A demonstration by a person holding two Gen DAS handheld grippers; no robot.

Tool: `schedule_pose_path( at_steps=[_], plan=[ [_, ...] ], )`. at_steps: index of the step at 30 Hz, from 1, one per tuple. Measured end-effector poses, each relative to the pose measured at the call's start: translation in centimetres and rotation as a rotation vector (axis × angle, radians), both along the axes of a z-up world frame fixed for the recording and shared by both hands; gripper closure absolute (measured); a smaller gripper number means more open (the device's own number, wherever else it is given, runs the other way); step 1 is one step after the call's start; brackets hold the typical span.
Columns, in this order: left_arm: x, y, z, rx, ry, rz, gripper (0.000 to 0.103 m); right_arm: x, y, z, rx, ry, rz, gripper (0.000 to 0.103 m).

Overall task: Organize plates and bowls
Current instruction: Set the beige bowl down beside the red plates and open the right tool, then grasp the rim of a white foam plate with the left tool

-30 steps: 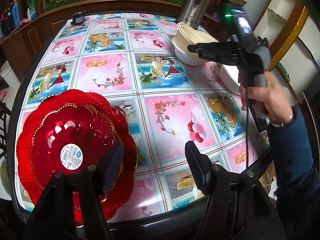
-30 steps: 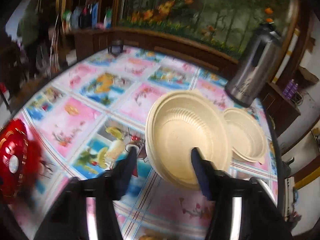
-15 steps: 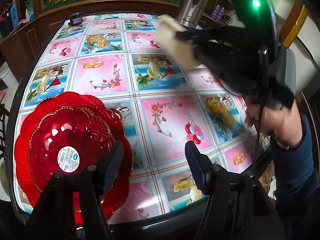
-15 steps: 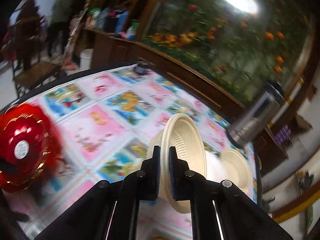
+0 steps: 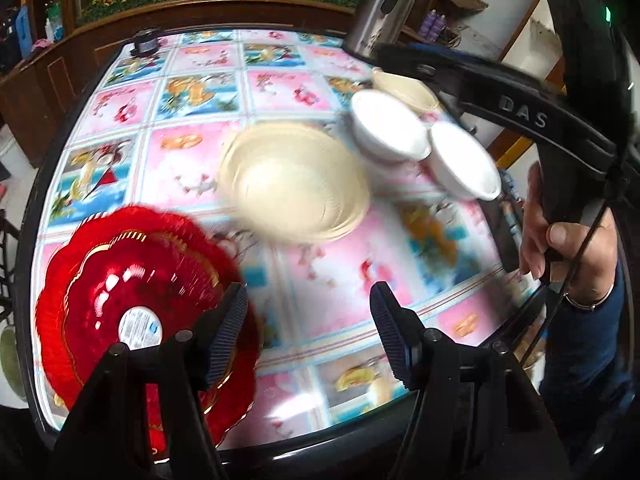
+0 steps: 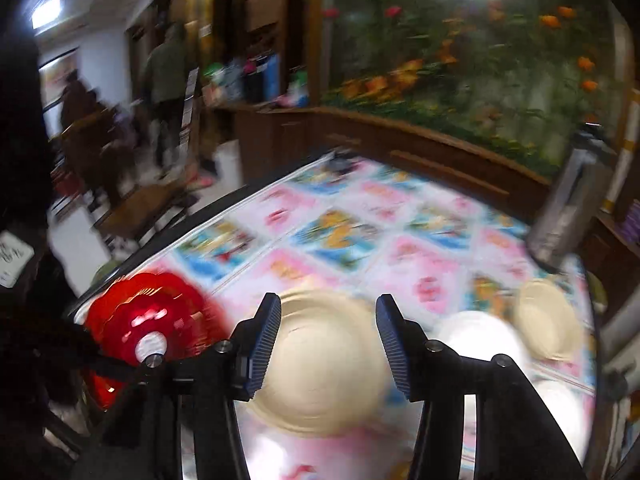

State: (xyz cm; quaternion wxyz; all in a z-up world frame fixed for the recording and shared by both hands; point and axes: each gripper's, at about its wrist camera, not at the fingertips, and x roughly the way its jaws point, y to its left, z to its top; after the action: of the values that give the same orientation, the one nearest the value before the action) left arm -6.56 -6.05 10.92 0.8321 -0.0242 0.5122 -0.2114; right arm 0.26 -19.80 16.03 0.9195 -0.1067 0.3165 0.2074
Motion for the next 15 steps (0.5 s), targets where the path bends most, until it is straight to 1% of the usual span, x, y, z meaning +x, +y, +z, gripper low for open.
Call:
schedule_pose_path(
  at_steps=[1,3,4,5,7,9,10,12,13,14,15],
  plan=[
    [0.7,-0.4,0.8,-0.028,0.002,-0.021,0.040,0.5,-1.7,0.5,-0.002,0.009,-0.041,0.052],
    [2.6,-1.2,2.2,-0.067,0.017,-0.047,0.040,2.1,-4.8,0.9,-0.009,0.059,-0.120,0.052],
    [3.3,-1.4,2.5,-0.076,0.024,-0.043,0.040,3.0,-7.1,0.8,0.022,0.110,-0.164,0.053],
    [4.9,-2.2,3.0,-0.081,0.032,-0.039,0.040,3.8,-8.7,0.5,0.051,0.151,-0.193,0.052],
    [7.0,-3.4,3.2,-0.074,0.041,-0.040,0.040,5.3,-11.7,-0.7,0.079,0.238,-0.252,0.053],
    [9.9,-5.1,2.8,-0.071,0.075,-0.032,0.042,6.2,-14.1,-1.9,0.104,0.285,-0.306,0.053],
    [10.7,-5.7,2.4,-0.070,0.086,-0.033,0.045,6.6,-14.9,-2.6,0.115,0.310,-0.321,0.054],
    [12.7,-7.2,1.5,-0.067,0.120,-0.025,0.049,7.5,-16.0,-3.8,0.143,0.356,-0.334,0.059],
    [14.0,-8.2,0.8,-0.076,0.134,-0.018,0.055,7.9,-16.3,-4.2,0.141,0.372,-0.340,0.060],
    [14.6,-8.8,0.3,-0.070,0.147,-0.019,0.058,8.5,-16.6,-4.8,0.131,0.384,-0.353,0.061],
    [15.2,-9.5,-0.2,-0.059,0.157,-0.022,0.058,9.1,-16.9,-5.3,0.127,0.394,-0.361,0.063]
  ],
)
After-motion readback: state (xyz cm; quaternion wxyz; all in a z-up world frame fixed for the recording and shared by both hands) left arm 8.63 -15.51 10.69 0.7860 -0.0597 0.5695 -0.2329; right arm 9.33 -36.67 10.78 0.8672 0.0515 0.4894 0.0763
